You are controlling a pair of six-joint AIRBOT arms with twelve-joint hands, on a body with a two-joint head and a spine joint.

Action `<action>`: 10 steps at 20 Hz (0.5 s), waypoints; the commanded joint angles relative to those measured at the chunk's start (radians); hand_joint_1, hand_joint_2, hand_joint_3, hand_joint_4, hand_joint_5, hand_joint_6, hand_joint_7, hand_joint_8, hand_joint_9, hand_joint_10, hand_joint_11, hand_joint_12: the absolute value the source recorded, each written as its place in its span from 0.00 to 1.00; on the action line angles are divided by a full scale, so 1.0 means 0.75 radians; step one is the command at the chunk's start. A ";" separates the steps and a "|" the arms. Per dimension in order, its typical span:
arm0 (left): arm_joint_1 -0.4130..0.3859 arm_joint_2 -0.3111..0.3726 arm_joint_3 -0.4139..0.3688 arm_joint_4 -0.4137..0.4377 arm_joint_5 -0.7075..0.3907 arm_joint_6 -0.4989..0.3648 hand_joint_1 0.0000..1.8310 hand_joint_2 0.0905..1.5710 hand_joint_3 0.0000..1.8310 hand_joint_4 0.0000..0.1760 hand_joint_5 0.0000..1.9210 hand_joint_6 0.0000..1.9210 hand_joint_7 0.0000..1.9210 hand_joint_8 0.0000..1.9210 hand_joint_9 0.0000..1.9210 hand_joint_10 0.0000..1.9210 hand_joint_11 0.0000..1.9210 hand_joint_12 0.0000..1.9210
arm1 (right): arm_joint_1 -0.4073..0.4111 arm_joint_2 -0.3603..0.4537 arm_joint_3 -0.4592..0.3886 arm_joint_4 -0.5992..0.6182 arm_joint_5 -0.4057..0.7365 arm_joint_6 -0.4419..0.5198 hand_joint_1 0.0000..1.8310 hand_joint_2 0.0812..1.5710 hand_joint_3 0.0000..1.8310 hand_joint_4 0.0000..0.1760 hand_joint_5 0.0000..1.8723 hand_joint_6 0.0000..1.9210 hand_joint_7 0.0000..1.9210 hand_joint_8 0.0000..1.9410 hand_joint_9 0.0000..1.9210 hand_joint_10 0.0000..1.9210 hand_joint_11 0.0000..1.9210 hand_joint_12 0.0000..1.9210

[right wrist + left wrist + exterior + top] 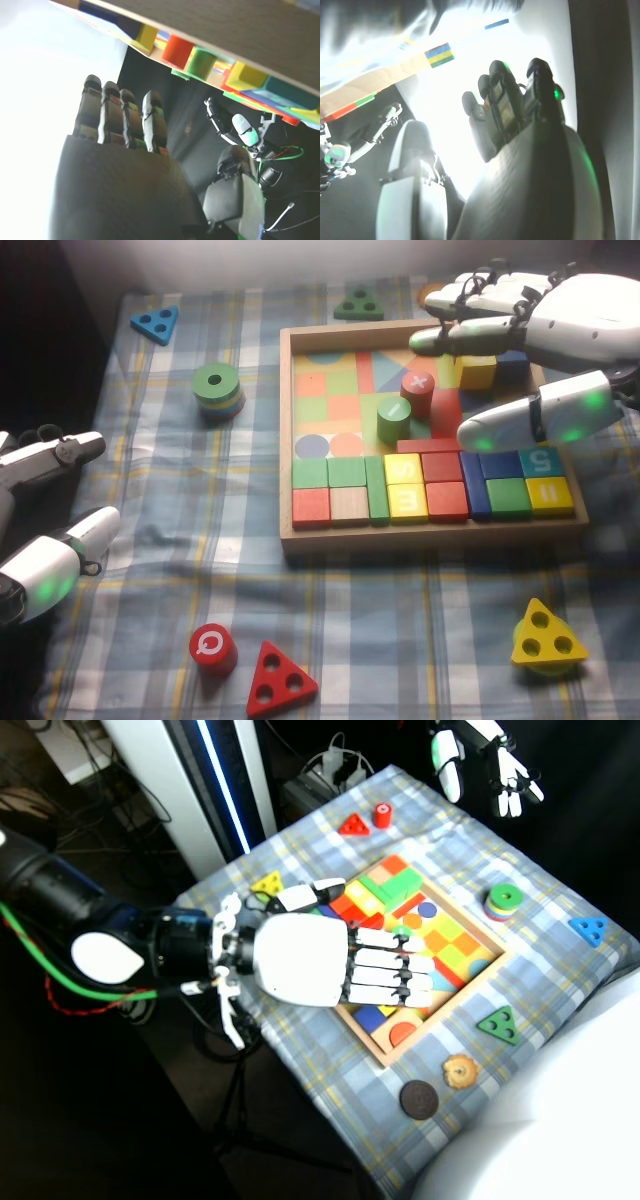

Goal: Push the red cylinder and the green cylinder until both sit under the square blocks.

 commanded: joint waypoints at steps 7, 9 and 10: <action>-0.011 -0.008 0.006 0.051 -0.143 -0.011 0.44 0.79 0.00 0.15 0.32 0.00 0.25 0.00 0.22 0.00 0.00 0.00 | 0.025 -0.031 0.017 0.006 0.093 0.009 0.00 0.53 0.00 0.60 0.21 0.01 0.00 0.00 0.00 0.00 0.00 0.00; -0.011 -0.008 0.006 0.052 -0.143 -0.011 0.42 0.80 0.00 0.23 0.31 0.00 0.24 0.00 0.22 0.00 0.00 0.00 | 0.025 -0.038 0.021 -0.015 0.071 0.009 0.00 0.53 0.00 0.47 0.22 0.01 0.00 0.00 0.00 0.00 0.00 0.00; -0.011 -0.008 0.006 0.052 -0.141 -0.011 0.42 0.80 0.00 0.23 0.31 0.00 0.24 0.00 0.22 0.00 0.00 0.00 | 0.025 -0.043 0.023 -0.028 0.059 0.009 0.00 0.53 0.00 0.47 0.22 0.01 0.00 0.00 0.00 0.00 0.00 0.00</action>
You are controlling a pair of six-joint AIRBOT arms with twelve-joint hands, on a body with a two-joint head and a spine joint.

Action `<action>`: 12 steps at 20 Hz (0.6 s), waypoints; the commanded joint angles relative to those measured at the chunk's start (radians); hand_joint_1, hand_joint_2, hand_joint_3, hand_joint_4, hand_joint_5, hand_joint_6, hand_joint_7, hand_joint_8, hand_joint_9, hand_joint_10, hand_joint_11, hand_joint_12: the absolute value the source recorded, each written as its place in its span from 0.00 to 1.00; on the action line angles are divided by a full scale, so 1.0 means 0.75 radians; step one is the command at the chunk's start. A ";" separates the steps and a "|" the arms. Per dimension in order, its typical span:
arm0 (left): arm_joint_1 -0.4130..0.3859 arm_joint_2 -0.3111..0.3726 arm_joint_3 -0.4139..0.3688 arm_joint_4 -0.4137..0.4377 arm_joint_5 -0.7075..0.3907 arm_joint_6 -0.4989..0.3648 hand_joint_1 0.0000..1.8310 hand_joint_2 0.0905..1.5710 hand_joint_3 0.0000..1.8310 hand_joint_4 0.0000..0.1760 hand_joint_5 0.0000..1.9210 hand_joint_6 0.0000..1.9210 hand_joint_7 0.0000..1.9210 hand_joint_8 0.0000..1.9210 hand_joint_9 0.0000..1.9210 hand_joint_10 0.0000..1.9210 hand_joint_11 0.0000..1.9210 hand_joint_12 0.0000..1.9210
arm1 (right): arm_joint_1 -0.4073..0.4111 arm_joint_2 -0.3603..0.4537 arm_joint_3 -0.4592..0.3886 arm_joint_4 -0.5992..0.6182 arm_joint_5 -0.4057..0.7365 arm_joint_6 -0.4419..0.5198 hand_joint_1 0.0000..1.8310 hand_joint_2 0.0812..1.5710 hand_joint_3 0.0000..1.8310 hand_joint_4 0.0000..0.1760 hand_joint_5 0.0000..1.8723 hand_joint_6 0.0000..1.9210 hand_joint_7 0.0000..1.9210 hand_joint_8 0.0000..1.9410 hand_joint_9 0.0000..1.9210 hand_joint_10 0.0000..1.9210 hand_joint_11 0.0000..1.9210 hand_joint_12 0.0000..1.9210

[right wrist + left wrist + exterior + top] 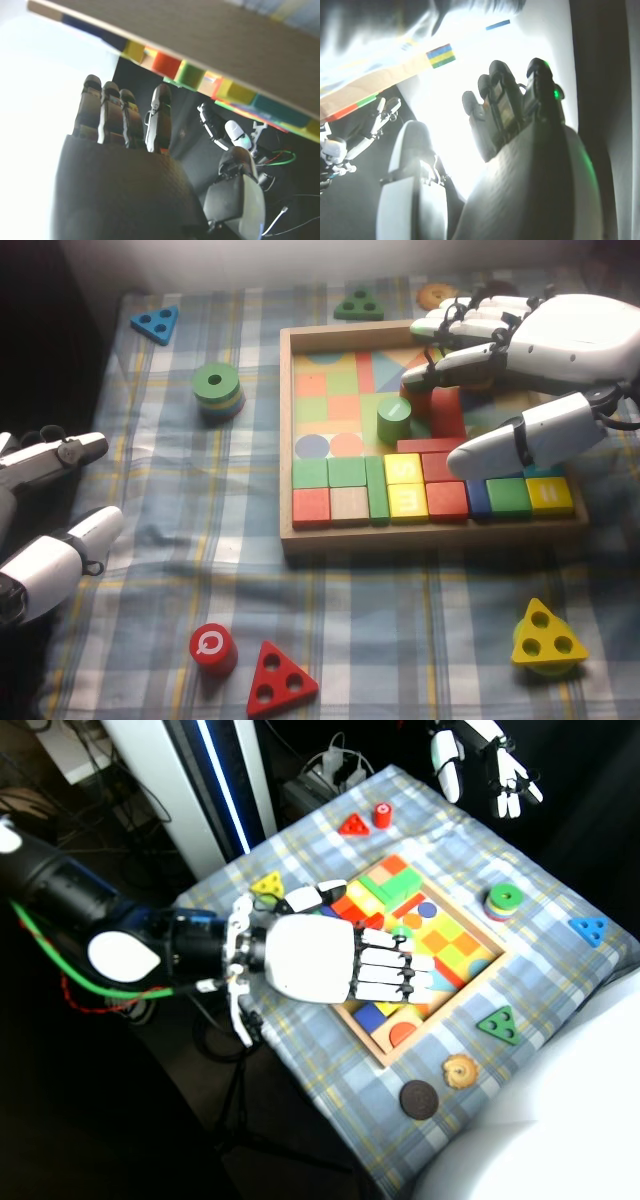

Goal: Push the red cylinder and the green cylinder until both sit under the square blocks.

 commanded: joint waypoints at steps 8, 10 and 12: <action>-0.011 -0.008 0.003 0.048 -0.144 -0.011 0.43 0.80 0.00 0.14 0.32 0.00 0.26 0.00 0.23 0.00 0.00 0.00 | 0.025 0.015 -0.014 -0.003 0.078 0.063 0.00 0.53 0.00 0.33 0.22 0.01 0.00 0.00 0.00 0.00 0.00 0.00; -0.011 -0.008 -0.001 0.048 -0.142 -0.011 0.43 0.80 0.00 0.14 0.32 0.00 0.25 0.00 0.22 0.00 0.00 0.00 | 0.025 0.051 -0.048 -0.003 0.071 0.064 0.00 0.50 0.00 0.53 0.21 0.00 0.00 0.00 0.00 0.00 0.00 0.00; -0.011 -0.008 -0.002 0.048 -0.144 -0.011 0.39 0.81 0.00 0.17 0.31 0.00 0.25 0.00 0.22 0.00 0.00 0.00 | 0.023 0.083 -0.080 0.005 0.062 0.064 0.00 0.48 0.00 0.48 0.22 0.00 0.00 0.00 0.00 0.00 0.00 0.00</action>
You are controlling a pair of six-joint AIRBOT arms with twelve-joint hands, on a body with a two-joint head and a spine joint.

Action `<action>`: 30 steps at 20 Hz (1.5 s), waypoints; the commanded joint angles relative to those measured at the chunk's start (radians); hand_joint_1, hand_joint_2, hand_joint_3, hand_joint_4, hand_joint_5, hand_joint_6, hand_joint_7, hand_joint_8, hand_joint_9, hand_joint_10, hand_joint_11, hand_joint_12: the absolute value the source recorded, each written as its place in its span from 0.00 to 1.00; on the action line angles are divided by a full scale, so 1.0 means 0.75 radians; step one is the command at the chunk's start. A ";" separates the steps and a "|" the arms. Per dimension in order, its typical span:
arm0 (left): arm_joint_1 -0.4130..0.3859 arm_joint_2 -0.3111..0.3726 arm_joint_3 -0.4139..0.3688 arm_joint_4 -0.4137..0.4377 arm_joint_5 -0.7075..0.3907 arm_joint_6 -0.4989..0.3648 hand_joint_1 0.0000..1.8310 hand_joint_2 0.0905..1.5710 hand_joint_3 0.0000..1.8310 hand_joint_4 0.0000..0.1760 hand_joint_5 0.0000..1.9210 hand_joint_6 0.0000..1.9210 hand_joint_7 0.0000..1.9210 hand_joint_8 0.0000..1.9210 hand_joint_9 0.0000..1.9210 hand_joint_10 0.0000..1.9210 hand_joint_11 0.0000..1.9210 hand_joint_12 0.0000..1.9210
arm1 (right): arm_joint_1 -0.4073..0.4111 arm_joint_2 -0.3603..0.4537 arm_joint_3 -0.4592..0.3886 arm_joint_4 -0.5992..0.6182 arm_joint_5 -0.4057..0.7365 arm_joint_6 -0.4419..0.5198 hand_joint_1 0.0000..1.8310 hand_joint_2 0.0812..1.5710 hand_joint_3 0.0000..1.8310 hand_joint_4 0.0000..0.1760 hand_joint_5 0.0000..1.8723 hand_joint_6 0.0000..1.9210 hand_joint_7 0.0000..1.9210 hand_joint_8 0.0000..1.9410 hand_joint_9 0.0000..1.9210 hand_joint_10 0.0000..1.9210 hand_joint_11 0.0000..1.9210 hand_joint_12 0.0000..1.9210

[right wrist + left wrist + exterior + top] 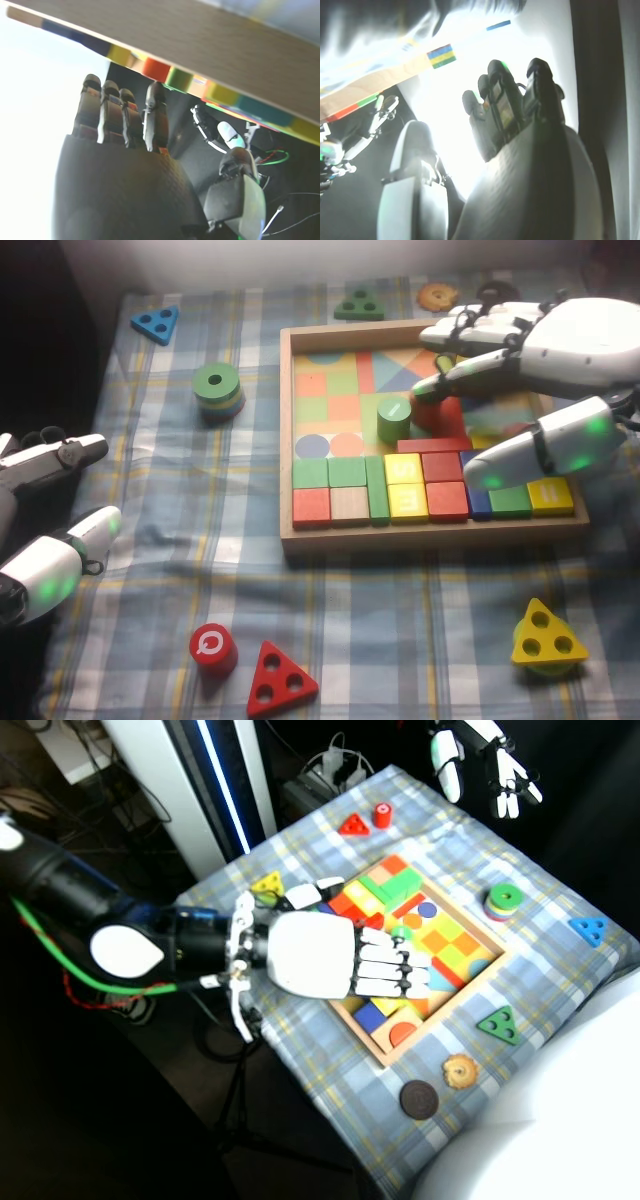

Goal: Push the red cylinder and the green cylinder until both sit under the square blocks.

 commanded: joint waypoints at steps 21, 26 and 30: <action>-0.010 -0.005 0.002 0.040 -0.141 -0.011 0.38 0.81 0.00 0.19 0.31 0.00 0.25 0.00 0.21 0.00 0.00 0.00 | -0.072 0.195 -0.168 0.302 0.194 -0.193 0.00 0.45 0.00 0.69 0.21 0.00 0.00 0.00 0.00 0.00 0.00 0.00; -0.010 -0.006 0.003 0.039 -0.137 -0.011 0.43 0.80 0.00 0.05 0.33 0.00 0.26 0.00 0.22 0.00 0.00 0.00 | -0.056 0.100 -0.095 0.315 0.199 -0.192 0.00 0.48 0.00 0.74 0.19 0.00 0.00 0.00 0.00 0.00 0.00 0.00; -0.010 -0.006 0.004 0.040 -0.136 -0.011 0.40 0.81 0.00 0.08 0.32 0.00 0.26 0.00 0.22 0.00 0.00 0.00 | -0.051 0.065 -0.071 0.316 0.199 -0.191 0.00 0.48 0.00 0.91 0.19 0.00 0.00 0.00 0.00 0.00 0.00 0.00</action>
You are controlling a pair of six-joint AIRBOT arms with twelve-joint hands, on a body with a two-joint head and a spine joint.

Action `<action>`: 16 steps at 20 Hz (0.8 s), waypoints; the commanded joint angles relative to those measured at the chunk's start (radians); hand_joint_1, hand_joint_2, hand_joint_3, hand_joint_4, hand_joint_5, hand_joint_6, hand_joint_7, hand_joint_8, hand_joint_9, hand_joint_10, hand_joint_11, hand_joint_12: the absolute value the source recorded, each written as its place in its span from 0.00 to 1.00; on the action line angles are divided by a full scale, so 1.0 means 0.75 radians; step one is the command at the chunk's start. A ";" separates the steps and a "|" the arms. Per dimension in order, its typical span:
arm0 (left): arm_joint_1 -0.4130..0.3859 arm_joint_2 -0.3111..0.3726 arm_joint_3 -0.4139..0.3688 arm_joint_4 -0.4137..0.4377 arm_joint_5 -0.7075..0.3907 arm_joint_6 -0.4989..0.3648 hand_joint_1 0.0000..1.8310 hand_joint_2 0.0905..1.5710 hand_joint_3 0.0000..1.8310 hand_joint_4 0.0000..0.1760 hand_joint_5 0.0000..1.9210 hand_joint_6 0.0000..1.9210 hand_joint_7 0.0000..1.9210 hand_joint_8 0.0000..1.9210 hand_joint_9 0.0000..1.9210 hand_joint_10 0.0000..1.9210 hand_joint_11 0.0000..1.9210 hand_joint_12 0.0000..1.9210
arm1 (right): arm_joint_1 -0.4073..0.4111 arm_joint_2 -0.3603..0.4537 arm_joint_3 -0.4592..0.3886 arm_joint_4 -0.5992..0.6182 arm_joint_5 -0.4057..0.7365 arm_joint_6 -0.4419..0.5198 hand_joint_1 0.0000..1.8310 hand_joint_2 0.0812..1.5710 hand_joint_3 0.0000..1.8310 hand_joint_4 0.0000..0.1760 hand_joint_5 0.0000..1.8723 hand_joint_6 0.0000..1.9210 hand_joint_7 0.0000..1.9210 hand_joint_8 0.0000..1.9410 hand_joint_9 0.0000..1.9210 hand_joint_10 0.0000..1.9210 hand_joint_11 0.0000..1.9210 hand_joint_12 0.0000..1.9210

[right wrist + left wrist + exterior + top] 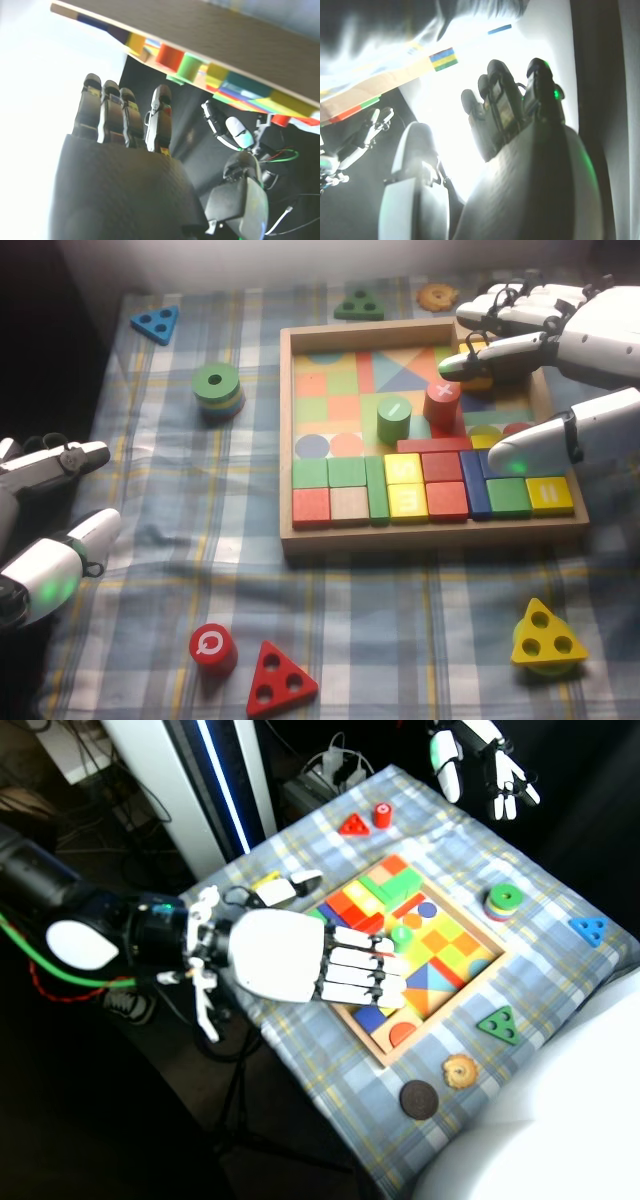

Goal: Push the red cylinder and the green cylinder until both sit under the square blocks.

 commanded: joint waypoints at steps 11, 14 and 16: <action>-0.010 -0.005 0.003 0.048 -0.153 -0.011 0.43 0.80 0.00 0.00 0.33 0.00 0.27 0.00 0.23 0.00 0.00 0.00 | 0.016 -0.033 0.019 0.042 0.119 0.014 0.00 0.47 0.00 0.77 0.20 0.00 0.00 0.00 0.00 0.00 0.00 0.00; -0.010 -0.005 0.003 0.048 -0.153 -0.011 0.40 0.81 0.00 0.00 0.32 0.00 0.26 0.00 0.22 0.00 0.00 0.00 | 0.008 -0.041 0.025 0.036 0.114 0.014 0.00 0.46 0.00 0.72 0.20 0.00 0.00 0.00 0.00 0.00 0.00 0.00; -0.010 -0.005 0.003 0.048 -0.153 -0.011 0.41 0.80 0.00 0.03 0.32 0.00 0.26 0.00 0.22 0.00 0.00 0.00 | 0.007 -0.046 0.029 0.019 0.093 0.014 0.00 0.45 0.00 0.79 0.19 0.00 0.00 0.00 0.00 0.00 0.00 0.00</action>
